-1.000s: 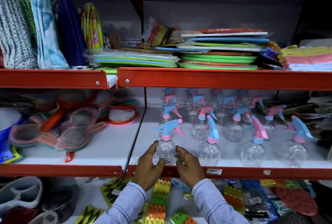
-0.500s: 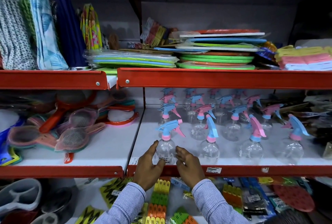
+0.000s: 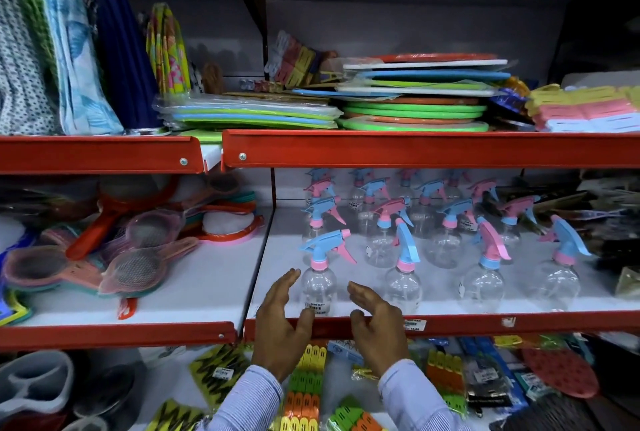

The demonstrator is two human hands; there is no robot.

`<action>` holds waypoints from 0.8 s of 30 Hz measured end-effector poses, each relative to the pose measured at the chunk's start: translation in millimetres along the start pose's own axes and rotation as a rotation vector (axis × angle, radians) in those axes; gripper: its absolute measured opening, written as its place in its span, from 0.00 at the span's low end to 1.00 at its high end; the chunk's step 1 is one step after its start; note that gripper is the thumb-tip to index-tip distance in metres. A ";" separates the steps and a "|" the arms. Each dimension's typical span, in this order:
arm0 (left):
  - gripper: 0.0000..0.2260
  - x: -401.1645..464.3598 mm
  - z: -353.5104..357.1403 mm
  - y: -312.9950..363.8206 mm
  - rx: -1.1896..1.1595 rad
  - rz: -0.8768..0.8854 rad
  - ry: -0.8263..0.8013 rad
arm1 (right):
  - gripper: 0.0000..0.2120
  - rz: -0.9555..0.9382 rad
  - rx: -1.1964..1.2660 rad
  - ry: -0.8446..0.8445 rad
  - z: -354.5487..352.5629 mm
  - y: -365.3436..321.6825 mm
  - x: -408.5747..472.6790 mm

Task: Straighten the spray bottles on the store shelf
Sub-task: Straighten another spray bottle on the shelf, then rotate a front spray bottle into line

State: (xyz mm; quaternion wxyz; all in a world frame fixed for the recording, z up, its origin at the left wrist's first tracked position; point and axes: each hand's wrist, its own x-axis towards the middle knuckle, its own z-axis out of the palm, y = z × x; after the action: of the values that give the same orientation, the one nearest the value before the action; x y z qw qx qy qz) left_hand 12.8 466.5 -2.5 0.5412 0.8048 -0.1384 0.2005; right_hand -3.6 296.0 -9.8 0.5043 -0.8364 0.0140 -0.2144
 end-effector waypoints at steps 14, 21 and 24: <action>0.14 -20.0 93.9 49.4 -0.069 0.025 -0.041 | 0.17 0.061 0.068 0.366 -95.0 51.8 15.3; 0.18 -20.4 134.1 63.4 0.021 -0.107 -0.022 | 0.28 0.103 0.011 -0.221 -115.3 62.9 55.1; 0.19 -23.7 140.3 64.7 0.071 -0.128 -0.035 | 0.27 0.072 -0.041 -0.273 -116.6 65.0 55.9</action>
State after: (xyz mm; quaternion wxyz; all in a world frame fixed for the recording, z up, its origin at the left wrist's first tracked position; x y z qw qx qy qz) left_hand -12.3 312.3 -7.8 0.5217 0.8340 -0.0890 0.1559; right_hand 16.1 153.1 0.8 0.4918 -0.8668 -0.0204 -0.0801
